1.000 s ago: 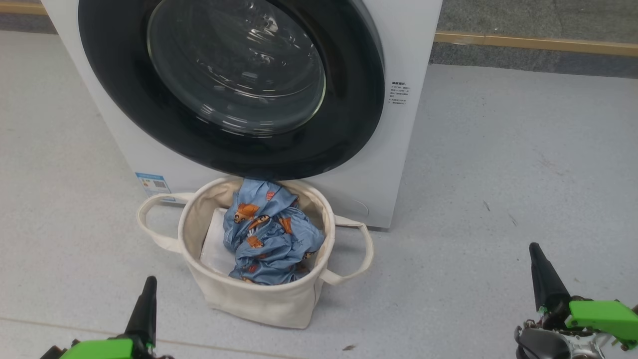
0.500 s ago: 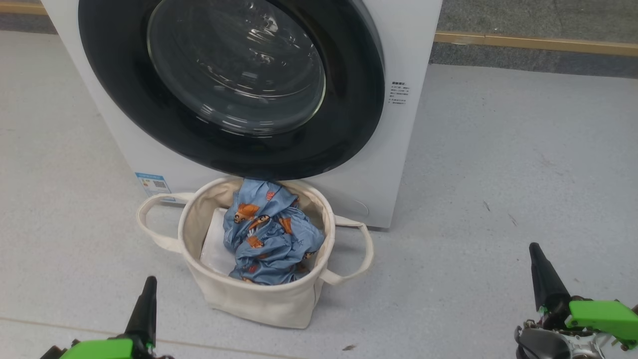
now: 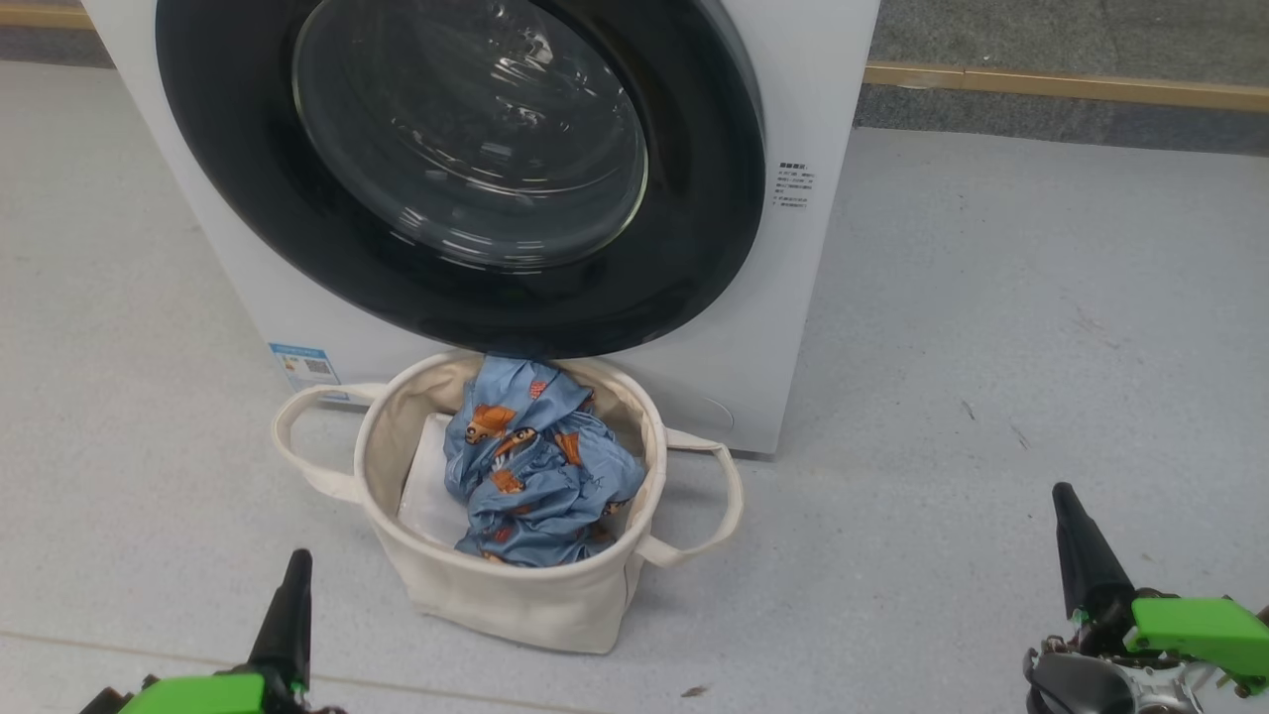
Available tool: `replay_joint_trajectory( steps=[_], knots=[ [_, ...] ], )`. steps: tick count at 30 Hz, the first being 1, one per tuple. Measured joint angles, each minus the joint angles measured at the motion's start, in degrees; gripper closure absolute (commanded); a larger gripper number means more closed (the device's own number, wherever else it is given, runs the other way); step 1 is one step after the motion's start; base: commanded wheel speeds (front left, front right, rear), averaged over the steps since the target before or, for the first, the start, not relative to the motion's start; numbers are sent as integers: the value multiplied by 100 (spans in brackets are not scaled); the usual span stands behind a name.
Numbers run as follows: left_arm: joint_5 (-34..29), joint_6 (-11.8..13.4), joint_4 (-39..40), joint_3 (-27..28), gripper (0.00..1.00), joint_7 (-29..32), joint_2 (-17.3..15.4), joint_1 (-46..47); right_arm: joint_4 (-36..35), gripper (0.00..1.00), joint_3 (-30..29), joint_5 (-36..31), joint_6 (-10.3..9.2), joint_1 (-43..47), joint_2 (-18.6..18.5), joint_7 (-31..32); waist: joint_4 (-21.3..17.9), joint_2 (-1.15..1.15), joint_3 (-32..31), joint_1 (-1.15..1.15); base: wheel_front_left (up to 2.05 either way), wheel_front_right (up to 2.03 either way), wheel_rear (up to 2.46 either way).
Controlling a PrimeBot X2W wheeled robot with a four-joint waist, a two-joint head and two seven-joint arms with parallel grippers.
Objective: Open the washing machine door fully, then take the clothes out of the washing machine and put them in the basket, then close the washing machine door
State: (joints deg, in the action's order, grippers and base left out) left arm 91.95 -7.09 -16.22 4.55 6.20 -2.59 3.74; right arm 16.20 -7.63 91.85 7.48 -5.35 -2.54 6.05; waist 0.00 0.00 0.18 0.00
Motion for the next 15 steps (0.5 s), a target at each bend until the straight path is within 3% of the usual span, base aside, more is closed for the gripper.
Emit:
replay_joint_trajectory(
  steps=[15],
  knots=[
    [0, 0, 0, 0, 100, 0, 0, 0, 0, 100, 0, 0, 0, 0, 0, 0, 0, 0, 0, 0, 0, 0, 0]
  ],
)
